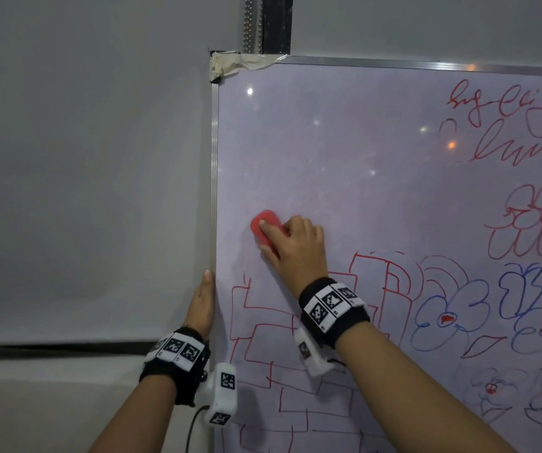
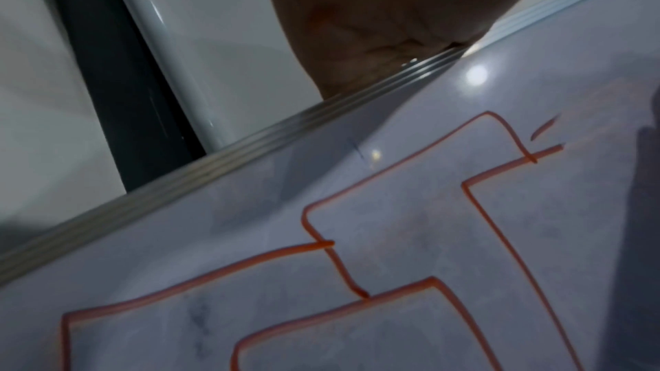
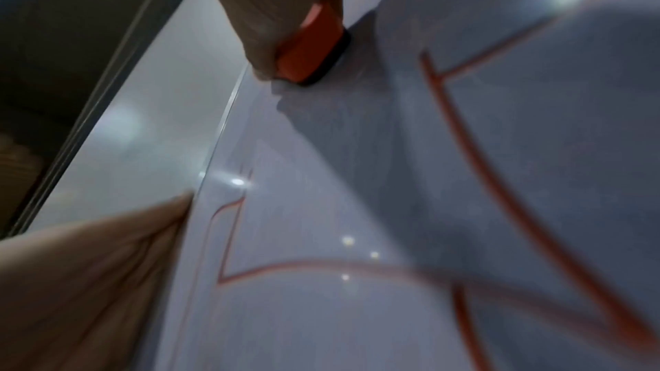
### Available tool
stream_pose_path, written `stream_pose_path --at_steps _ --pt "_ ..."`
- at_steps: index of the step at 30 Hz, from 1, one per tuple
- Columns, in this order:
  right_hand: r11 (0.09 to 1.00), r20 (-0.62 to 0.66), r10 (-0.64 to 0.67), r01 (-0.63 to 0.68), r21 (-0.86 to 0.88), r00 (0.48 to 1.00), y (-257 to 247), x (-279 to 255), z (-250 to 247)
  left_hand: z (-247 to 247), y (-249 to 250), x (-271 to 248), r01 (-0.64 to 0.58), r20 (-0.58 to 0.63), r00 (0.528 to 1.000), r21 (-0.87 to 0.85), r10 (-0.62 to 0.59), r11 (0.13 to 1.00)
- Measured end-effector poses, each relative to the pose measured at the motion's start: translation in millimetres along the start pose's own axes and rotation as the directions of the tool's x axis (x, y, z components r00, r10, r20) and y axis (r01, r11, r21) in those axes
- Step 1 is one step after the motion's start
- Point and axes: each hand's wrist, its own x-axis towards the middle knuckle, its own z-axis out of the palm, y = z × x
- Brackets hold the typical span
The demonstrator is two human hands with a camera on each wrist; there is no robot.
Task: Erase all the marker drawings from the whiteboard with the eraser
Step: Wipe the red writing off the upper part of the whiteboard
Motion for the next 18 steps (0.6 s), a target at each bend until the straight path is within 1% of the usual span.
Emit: stream_pose_path --at_steps 1,2,3,4,5,6,7,8,9,10,11,12,13,14,15,16,18 --pt "0.999 -0.008 0.038 -0.037 0.016 0.999 -3 -1 2 1 1 -1 0.014 -0.003 1.000 -0.007 -0.014 1.000" --pt "1.000 -0.015 0.013 -0.013 0.028 1.000 -7 -8 6 1 2 -2 0.022 0.000 1.000 -0.016 -0.022 1.000" --pt "0.997 -0.006 -0.069 0.069 0.031 0.998 -11 -20 12 1 2 -2 0.011 0.012 1.000 -0.026 -0.011 1.000" --pt "0.980 0.016 -0.198 0.198 0.021 0.980 -13 -35 17 0 5 -3 0.002 0.028 1.000 -0.022 -0.002 1.000" --pt "0.943 0.055 -0.333 0.333 0.002 0.941 -13 -48 19 -1 7 -4 -0.003 0.041 0.999 -0.015 0.004 1.000" --pt "0.898 0.093 -0.436 0.439 -0.011 0.895 -10 -55 19 -2 9 -5 0.001 0.054 0.999 -0.002 -0.001 1.000" --pt "0.864 0.114 -0.499 0.503 -0.010 0.859 -5 -52 15 -3 9 -4 0.008 0.062 0.998 0.003 -0.008 1.000" --pt "0.852 0.106 -0.520 0.523 -0.008 0.848 2 -41 11 -4 10 -4 0.020 0.068 0.997 0.013 -0.021 1.000" --pt "0.875 0.073 -0.481 0.484 -0.019 0.874 9 -24 6 -4 9 -4 0.026 0.068 0.997 0.015 -0.027 1.000" --pt "0.924 0.015 -0.379 0.379 -0.046 0.925 17 -4 0 -5 9 -4 0.037 0.065 0.997 0.029 -0.039 0.999" --pt "0.972 -0.053 -0.229 0.225 -0.072 0.972 26 15 -7 -4 8 -3 0.037 0.063 0.997 0.043 -0.040 0.998" --pt "0.996 -0.106 -0.057 0.049 -0.075 0.993 32 29 -11 -5 8 -4 0.052 0.061 0.997 0.059 -0.055 0.997" --pt "0.992 -0.132 0.097 -0.106 -0.065 0.986 31 35 -14 -5 6 -3 0.054 0.062 0.996 0.064 -0.058 0.996" --pt "0.976 -0.142 0.200 -0.209 -0.054 0.969 23 30 -12 -5 6 -3 0.066 0.058 0.996 0.072 -0.071 0.995" --pt "0.965 -0.122 0.252 -0.258 -0.039 0.960 9 18 -8 -5 6 -2 0.062 0.052 0.996 0.069 -0.066 0.996" --pt "0.970 -0.072 0.238 -0.240 -0.022 0.969 -8 -2 -1 -6 6 -2 0.070 0.045 0.996 0.067 -0.074 0.995" --pt "0.997 0.074 0.067 -0.065 -0.027 0.995 -36 -44 10 -7 5 0 0.078 0.053 0.995 0.062 -0.082 0.995"
